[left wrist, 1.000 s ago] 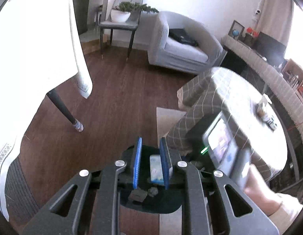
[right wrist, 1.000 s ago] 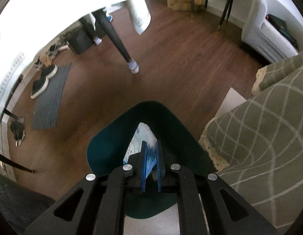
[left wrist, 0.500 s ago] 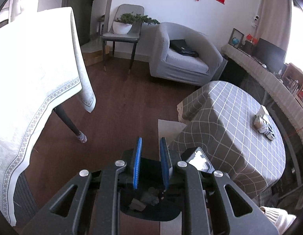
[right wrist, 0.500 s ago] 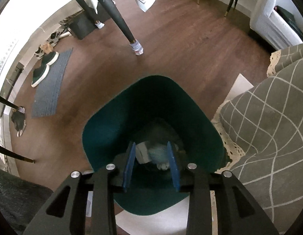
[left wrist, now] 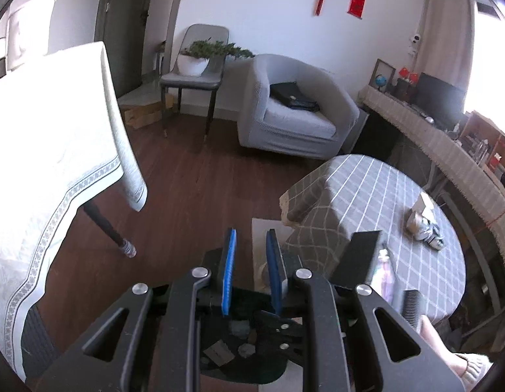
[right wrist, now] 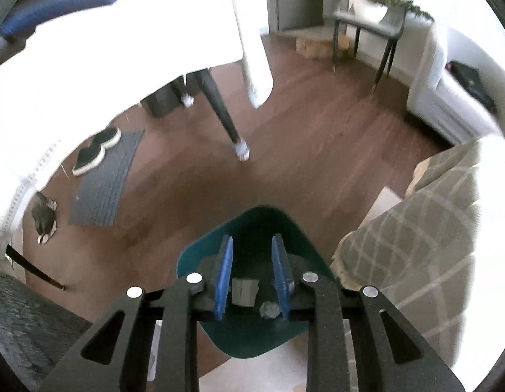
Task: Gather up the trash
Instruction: 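Move both tools back over the table trash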
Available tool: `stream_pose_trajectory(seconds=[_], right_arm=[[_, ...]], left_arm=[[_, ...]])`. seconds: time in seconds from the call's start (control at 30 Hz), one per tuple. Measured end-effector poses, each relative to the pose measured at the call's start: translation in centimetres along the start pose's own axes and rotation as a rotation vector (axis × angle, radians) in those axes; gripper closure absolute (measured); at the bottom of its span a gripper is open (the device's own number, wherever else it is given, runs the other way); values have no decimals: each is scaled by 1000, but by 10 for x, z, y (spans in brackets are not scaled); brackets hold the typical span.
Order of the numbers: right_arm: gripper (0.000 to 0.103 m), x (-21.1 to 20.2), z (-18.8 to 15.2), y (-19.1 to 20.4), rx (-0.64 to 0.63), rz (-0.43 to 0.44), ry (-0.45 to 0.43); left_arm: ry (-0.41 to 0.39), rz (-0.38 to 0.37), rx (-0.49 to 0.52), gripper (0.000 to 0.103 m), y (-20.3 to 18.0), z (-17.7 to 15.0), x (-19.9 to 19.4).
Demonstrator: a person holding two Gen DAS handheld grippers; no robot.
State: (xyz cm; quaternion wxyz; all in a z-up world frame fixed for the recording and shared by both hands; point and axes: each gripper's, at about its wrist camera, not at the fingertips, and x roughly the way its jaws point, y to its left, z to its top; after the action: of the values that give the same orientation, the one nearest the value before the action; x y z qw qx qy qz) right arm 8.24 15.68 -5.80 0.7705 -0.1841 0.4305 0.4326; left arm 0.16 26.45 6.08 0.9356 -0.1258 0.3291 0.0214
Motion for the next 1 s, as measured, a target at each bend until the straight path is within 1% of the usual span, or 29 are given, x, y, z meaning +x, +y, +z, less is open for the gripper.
stream_pose_trajectory(seconds=[0.2, 0.33, 0.37, 0.4, 0.43, 0.47, 0.53, 0.67, 0.7, 0.77, 0.83, 0.9, 0.93, 1.0], right_arm=[[79, -46, -2, -28, 34, -48, -97], [79, -75, -12, -55, 72, -100, -151], [79, -78, -15, -60, 83, -101, -156], [79, -84, -18, -69, 101, -106, -167], [79, -91, -22, -78, 119, -116, -179], [79, -95, -25, -80, 128, -122, -185], [79, -108, -32, -93, 147, -144, -202], [78, -127, -49, -112, 165, -185, -237], [77, -131, -53, -117, 170, -186, -247], [68, -138, -64, -129, 180, -196, -276], [64, -141, -72, -139, 172, -213, -279], [64, -149, -80, -155, 168, -241, -283], [63, -152, -82, -162, 184, -244, -291], [58, -162, -94, -176, 212, -246, -308]], left_arm=[[-46, -18, 1, 83, -20, 10, -2], [-54, -41, 6, 82, -38, 12, 5], [-51, -47, 15, 81, -45, 12, 8], [-48, -52, 26, 80, -51, 12, 11], [-45, -56, 36, 77, -58, 12, 14], [-41, -63, 50, 75, -65, 12, 18], [-32, -70, 66, 74, -76, 9, 25], [-13, -84, 89, 69, -99, 5, 39], [-10, -87, 94, 69, -103, 5, 42], [-7, -97, 105, 66, -116, 4, 47], [-1, -102, 114, 66, -124, 2, 52], [9, -108, 124, 65, -133, 1, 60], [12, -109, 127, 63, -136, 1, 62], [24, -115, 135, 62, -145, 0, 70]])
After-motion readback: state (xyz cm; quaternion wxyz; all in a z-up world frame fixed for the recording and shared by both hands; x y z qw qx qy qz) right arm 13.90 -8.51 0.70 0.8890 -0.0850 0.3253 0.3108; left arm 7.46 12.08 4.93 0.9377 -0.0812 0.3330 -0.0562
